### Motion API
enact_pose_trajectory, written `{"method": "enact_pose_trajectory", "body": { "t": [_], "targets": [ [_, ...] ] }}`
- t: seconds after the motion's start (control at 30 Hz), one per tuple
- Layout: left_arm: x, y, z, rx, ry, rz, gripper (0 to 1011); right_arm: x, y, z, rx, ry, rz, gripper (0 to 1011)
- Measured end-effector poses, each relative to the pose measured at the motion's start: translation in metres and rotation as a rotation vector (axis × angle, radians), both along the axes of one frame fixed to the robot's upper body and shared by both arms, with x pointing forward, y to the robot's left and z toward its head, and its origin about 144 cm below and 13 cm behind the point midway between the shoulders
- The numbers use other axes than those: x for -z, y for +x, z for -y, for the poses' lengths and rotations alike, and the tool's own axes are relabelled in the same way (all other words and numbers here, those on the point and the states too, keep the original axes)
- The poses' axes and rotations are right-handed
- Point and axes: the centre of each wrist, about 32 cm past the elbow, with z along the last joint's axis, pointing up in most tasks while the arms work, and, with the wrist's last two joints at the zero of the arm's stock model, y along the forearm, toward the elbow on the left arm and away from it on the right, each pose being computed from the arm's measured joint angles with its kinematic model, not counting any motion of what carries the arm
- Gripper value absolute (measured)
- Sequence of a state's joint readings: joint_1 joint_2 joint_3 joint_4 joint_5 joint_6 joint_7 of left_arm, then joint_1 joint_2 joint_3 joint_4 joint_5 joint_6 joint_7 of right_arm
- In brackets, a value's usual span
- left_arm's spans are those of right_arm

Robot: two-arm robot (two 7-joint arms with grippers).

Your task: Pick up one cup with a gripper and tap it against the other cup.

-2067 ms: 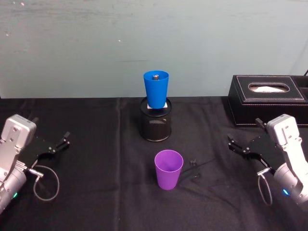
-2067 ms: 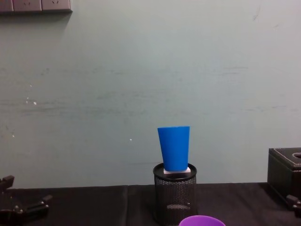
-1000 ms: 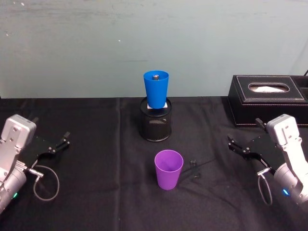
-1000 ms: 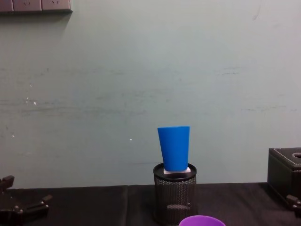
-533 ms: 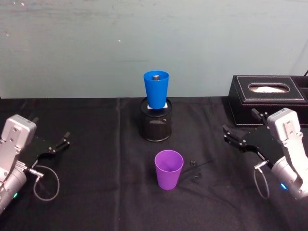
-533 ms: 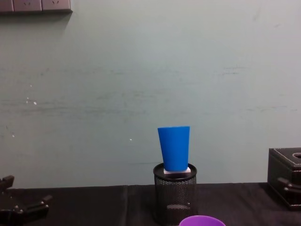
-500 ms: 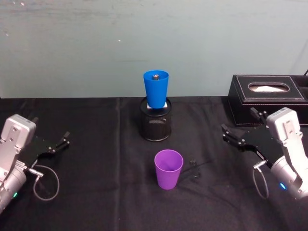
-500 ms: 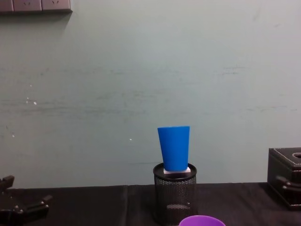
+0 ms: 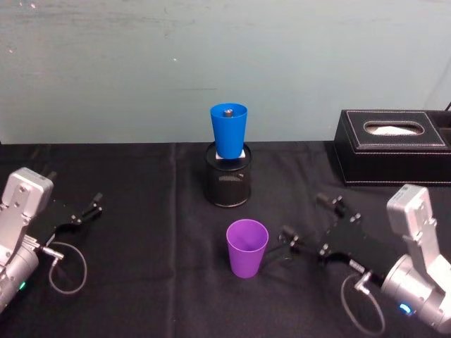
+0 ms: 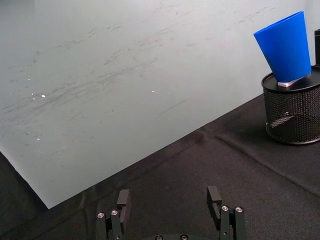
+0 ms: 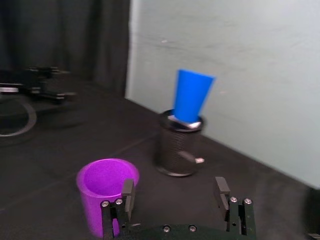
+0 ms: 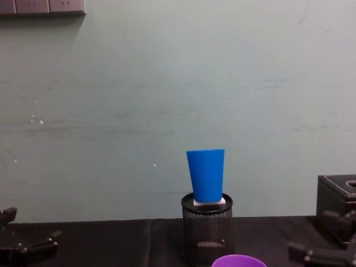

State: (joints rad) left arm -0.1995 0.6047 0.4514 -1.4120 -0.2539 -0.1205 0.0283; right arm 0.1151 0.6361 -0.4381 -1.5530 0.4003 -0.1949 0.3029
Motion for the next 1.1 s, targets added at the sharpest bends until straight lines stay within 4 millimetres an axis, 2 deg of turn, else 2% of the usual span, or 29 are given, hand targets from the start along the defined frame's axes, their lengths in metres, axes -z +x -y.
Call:
{"method": "enact_pose_trajectory", "body": {
  "t": [0.4, 1.1],
  "targets": [
    [0.000, 0.000, 0.000, 0.000, 0.000, 0.000, 1000, 0.021, 0.000, -0.012, -0.137, 0.061, -0.102, 1003],
    [0.000, 0.000, 0.000, 0.000, 0.000, 0.000, 1000, 0.048, 0.014, -0.032, -0.163, 0.090, -0.128, 1003]
  ]
}}
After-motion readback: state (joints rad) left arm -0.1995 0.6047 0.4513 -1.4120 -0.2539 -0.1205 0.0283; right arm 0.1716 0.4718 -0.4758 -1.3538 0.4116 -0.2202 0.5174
